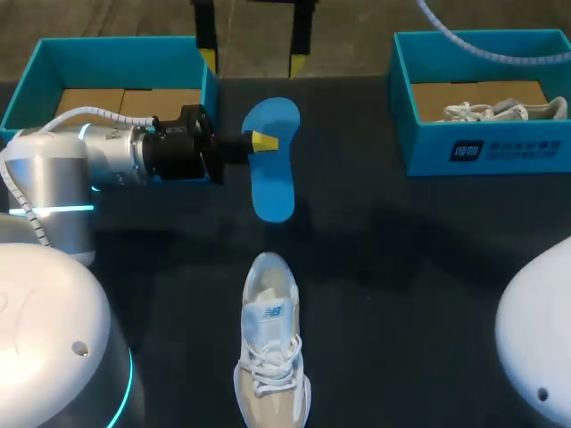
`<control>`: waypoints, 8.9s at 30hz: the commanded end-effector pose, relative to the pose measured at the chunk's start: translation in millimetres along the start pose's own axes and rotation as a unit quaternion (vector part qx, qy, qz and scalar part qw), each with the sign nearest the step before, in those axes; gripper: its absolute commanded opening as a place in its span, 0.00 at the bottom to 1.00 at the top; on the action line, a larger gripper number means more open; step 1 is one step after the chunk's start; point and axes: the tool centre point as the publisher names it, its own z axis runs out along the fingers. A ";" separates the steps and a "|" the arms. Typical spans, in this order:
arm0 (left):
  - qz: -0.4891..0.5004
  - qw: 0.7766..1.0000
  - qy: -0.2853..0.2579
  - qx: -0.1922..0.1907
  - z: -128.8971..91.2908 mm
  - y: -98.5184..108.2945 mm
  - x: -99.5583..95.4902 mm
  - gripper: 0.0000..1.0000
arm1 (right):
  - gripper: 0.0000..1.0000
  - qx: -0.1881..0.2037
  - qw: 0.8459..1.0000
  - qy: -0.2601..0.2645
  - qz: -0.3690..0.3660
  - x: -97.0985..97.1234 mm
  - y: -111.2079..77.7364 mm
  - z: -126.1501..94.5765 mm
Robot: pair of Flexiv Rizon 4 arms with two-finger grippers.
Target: Take the shoe out of the shoebox, open the shoe tongue, remove and reinsert the insole, then place the shoe into the shoebox
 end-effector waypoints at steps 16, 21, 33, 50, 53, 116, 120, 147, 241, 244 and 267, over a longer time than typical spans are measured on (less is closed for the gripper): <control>0.000 1.000 -0.002 0.001 -0.4 0.9 0.7 0.00 | 1.00 -0.001 0.902 0.429 -0.042 -32.8 6.9 18.3; 0.000 1.000 -0.002 0.001 -0.4 0.9 0.7 0.00 | 1.00 -0.007 0.879 0.474 -0.044 -41.2 6.6 26.3; 0.000 1.000 -0.002 0.001 -0.4 0.9 0.7 0.00 | 1.00 -0.019 0.846 0.530 -0.054 -48.6 11.5 44.9; 0.000 1.000 -0.002 0.001 -0.4 0.9 0.7 0.00 | 1.00 -0.025 0.820 0.569 -0.050 -50.9 19.4 70.5; 0.000 1.000 -0.002 0.001 -0.4 0.9 0.7 0.00 | 1.00 -0.024 0.818 0.572 -0.044 -51.6 18.9 74.1; 0.746 0.662 -0.067 -0.036 -30.1 -8.8 21.7 0.00 | 1.00 -0.026 0.815 0.577 -0.040 -56.7 18.3 83.2; 0.775 0.629 -0.062 -0.033 -34.7 -11.6 20.4 0.00 | 1.00 -0.026 0.815 0.577 -0.040 -56.7 18.3 83.2; 0.923 0.376 -0.034 -0.082 -37.4 -36.2 14.9 0.00 | 1.00 -0.026 0.815 0.577 -0.040 -56.7 18.3 83.2; 0.998 0.000 -0.043 -0.048 -14.4 -54.5 20.5 0.00 | 0.43 -0.030 0.799 0.597 -0.057 -9.3 34.8 128.8; 0.998 0.000 -0.043 -0.048 -14.4 -54.5 20.5 0.00 | 0.39 -0.024 0.802 0.595 -0.048 -9.6 34.9 129.7; 0.998 0.000 -0.043 -0.048 -14.4 -54.5 20.5 0.00 | 0.29 -0.023 0.802 0.596 -0.033 -5.4 38.6 127.7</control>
